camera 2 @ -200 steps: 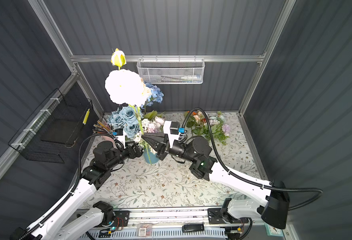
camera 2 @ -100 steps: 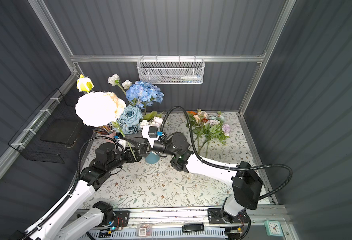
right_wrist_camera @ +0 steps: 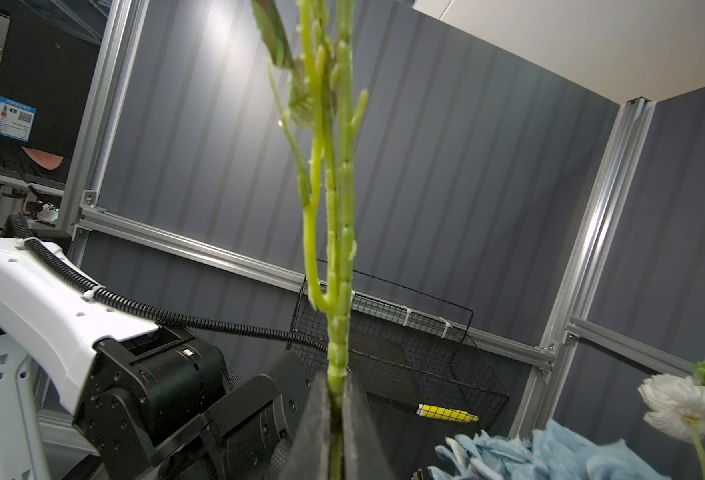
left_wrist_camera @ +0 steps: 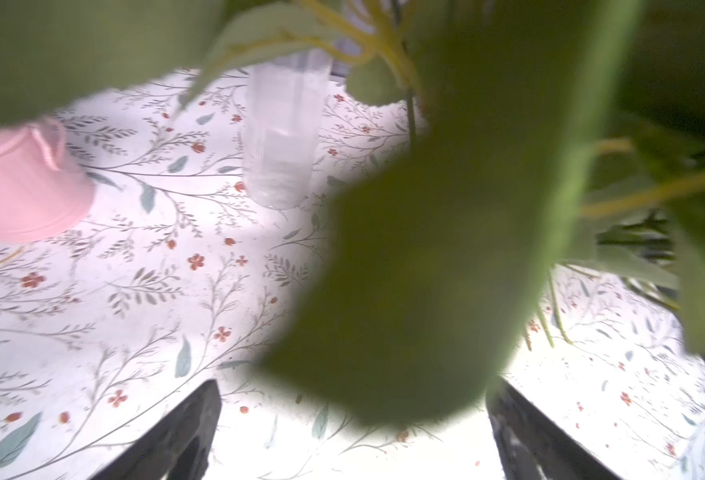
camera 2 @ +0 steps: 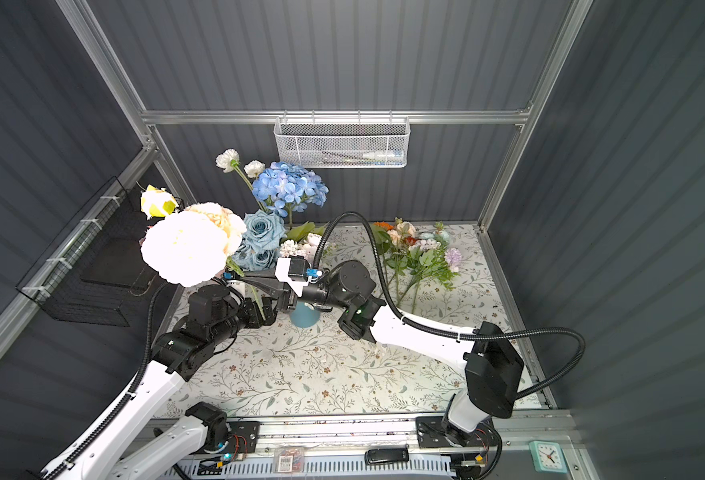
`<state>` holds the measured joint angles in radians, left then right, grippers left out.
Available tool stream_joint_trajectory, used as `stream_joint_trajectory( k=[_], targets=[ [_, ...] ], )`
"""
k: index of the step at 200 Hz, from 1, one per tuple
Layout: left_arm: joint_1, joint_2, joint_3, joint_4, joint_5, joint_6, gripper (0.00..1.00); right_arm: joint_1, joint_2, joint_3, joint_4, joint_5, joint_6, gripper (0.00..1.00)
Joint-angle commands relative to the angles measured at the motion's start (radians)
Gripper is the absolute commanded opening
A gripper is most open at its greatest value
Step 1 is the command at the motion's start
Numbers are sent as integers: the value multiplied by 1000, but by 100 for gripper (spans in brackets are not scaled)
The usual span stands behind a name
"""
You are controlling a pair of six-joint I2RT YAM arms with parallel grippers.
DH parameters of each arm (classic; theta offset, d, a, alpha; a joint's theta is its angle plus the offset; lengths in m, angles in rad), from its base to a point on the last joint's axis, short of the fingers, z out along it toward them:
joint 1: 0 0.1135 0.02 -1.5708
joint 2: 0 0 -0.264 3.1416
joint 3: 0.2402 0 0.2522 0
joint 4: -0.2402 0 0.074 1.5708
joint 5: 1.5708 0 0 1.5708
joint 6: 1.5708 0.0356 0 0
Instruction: Arrange the flowers into the vase
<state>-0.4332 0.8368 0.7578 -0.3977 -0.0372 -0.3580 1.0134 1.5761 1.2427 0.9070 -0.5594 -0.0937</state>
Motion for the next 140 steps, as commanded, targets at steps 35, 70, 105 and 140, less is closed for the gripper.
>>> stream_joint_trajectory(
  k=[35,70,105,140],
  targets=[
    [54,43,32,30,-94,-29,100,-4,-98,-8,-119,-12,-44,0],
    [184,71,15,115,26,-84,100,-4,-73,7,-138,-22,-106,0],
    [197,99,29,180,37,-92,100,-4,4,84,-182,-82,-153,0],
    [204,113,24,219,42,-100,100,-3,66,155,-292,-94,-301,0]
  ],
)
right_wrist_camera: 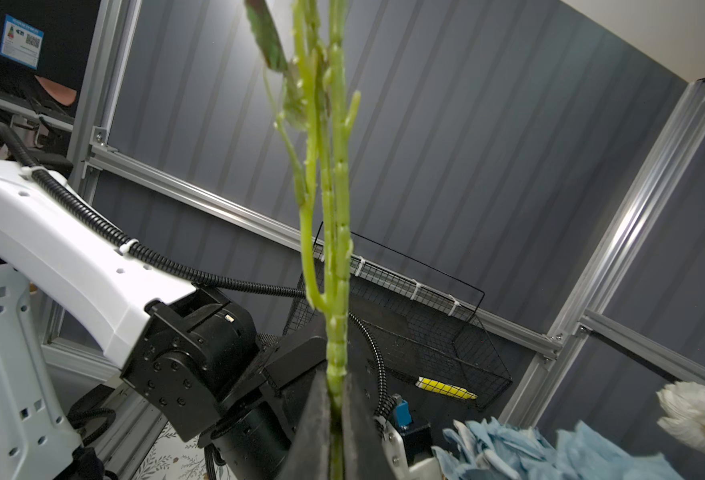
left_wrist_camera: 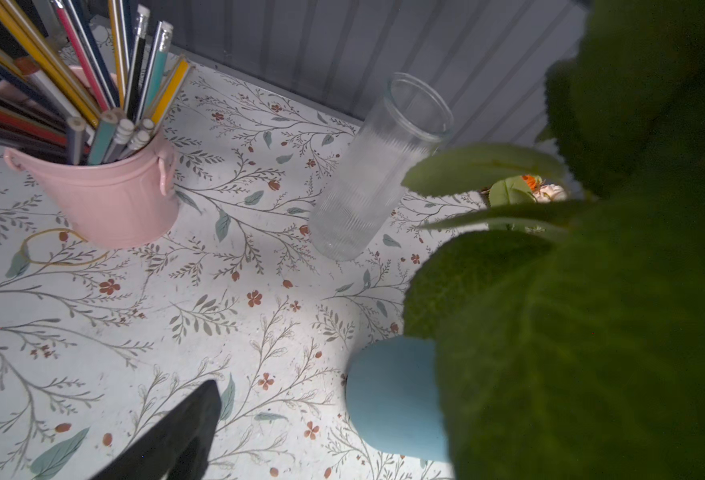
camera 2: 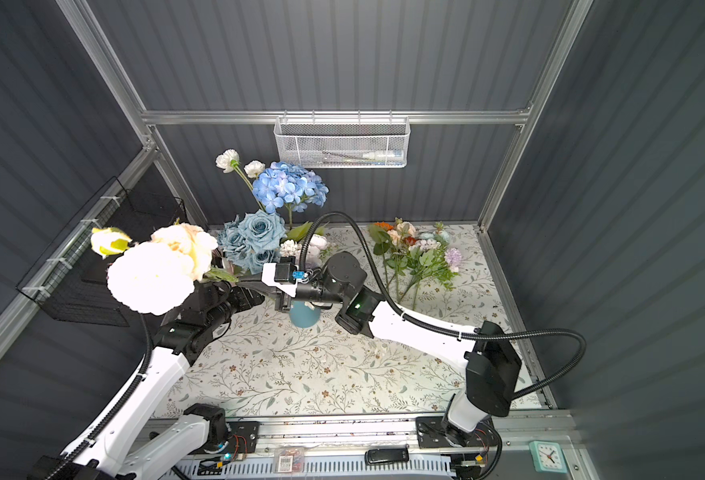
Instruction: Arrange the flowers into the vase
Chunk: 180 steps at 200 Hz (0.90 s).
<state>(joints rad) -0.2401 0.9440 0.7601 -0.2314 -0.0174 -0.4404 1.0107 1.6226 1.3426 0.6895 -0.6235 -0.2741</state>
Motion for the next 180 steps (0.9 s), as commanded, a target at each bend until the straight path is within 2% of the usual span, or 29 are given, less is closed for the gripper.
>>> stream_joint_trajectory(
  k=[1,24,47,118,153,180],
  targets=[
    [12,5,21,53,23,-18,100,-1,19,56,-79,-29,-124,0],
    [17,0,6,68,25,-25,100,-1,25,68,-156,14,-245,0],
    [19,-2,-11,82,30,-27,100,-2,3,69,-176,41,-283,0],
    [21,16,-12,101,52,-28,100,-6,16,26,-88,99,-266,0],
    [21,-18,-19,104,102,-9,100,-36,56,-30,56,137,-195,0],
    [21,-44,-21,76,108,7,100,-50,72,-53,87,158,-135,0]
  ],
)
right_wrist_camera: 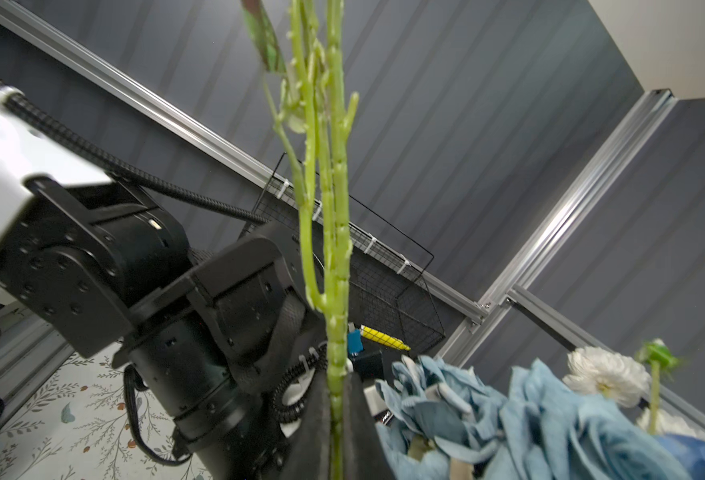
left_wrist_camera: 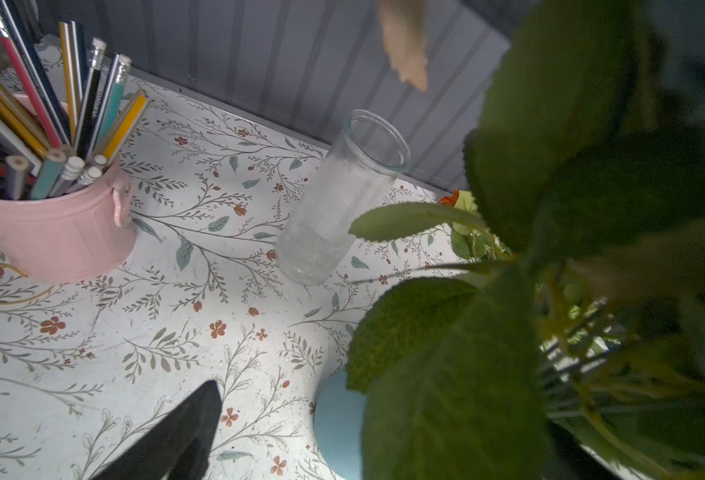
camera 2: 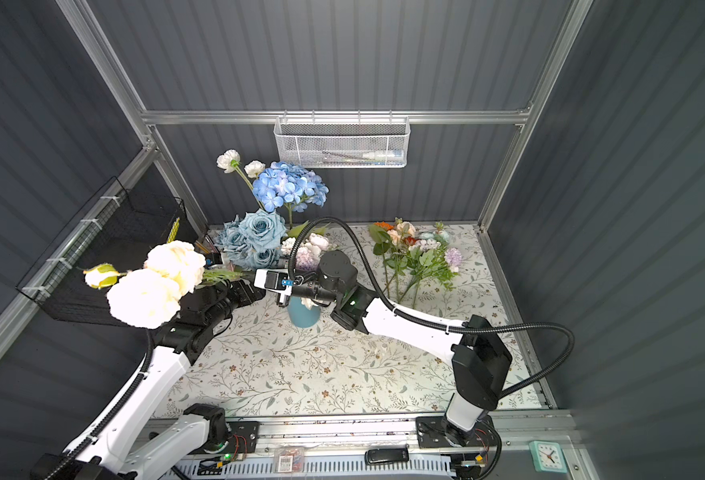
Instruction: Arrange the flowers into the vase
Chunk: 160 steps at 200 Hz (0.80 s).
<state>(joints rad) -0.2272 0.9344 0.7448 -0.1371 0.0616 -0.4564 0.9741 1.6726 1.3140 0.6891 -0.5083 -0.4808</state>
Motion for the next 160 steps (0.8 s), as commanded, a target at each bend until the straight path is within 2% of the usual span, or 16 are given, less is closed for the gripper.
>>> stream_joint_trajectory(
  k=[1,46,71,117,160],
  targets=[
    [8,-36,-6,-20,29,24,100,-15,22,-26,88,43,73,0],
    [8,-85,-8,-40,29,42,100,-16,11,-84,98,66,139,0],
    [8,-131,7,-47,79,79,99,-15,1,-109,76,106,153,0],
    [8,-220,60,-74,215,138,85,-15,-2,-102,36,201,192,0],
    [8,-293,138,-93,241,157,81,-14,3,-87,-5,267,217,0]
  ],
)
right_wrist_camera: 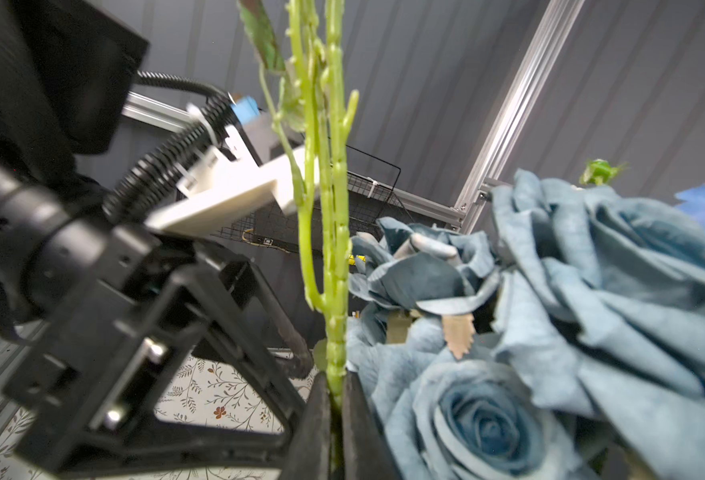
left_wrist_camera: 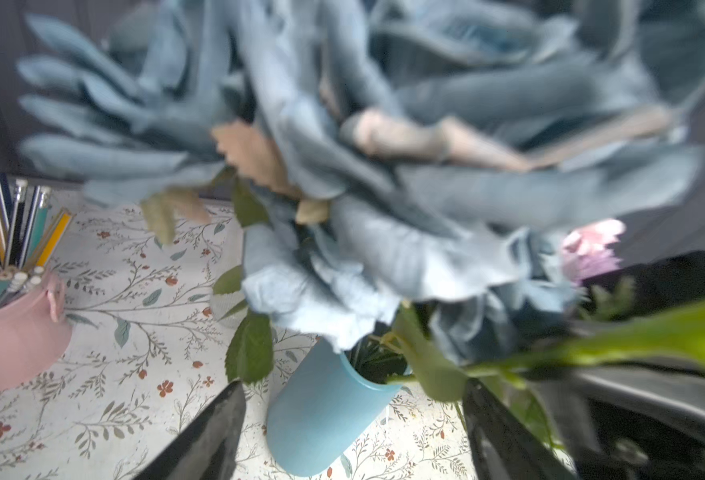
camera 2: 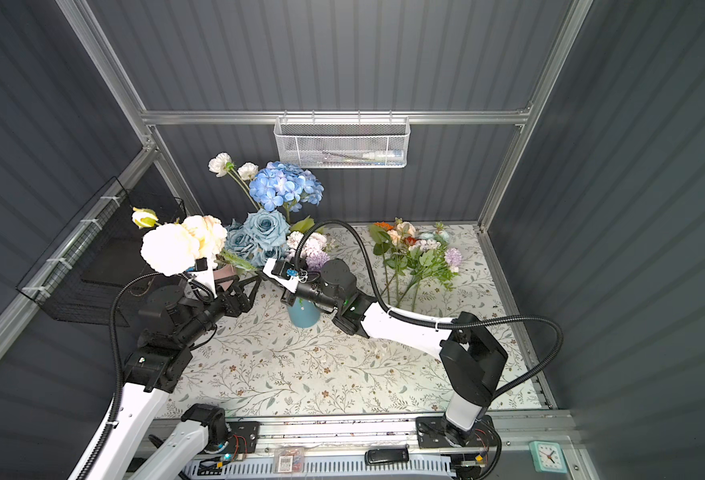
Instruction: Arrange the flowers into the vase
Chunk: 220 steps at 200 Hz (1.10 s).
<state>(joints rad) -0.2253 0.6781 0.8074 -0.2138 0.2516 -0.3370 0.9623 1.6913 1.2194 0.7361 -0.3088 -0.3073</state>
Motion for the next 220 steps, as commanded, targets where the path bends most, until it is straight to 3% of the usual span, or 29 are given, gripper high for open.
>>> stream_joint_trajectory(
  k=[1,52,81,115,143,160,201,220],
  targets=[
    [6,-38,77,-17,52,38,81,-2,-16,8,-52,68,43,0],
    [6,-53,166,60,71,17,84,6,-25,-9,-53,106,51,0],
    [6,-22,147,182,111,4,80,9,-35,-27,-39,102,56,0],
    [5,37,102,337,119,-46,67,13,-48,-49,-26,94,51,0],
    [6,56,88,410,124,-63,48,15,-50,-64,-15,94,51,0],
    [6,60,83,427,130,-63,42,15,-45,-67,-10,93,55,0],
    [6,78,96,372,177,-59,10,15,-48,-87,38,106,61,0],
    [6,76,89,311,156,-34,10,14,-72,-129,106,104,75,37]
  ],
)
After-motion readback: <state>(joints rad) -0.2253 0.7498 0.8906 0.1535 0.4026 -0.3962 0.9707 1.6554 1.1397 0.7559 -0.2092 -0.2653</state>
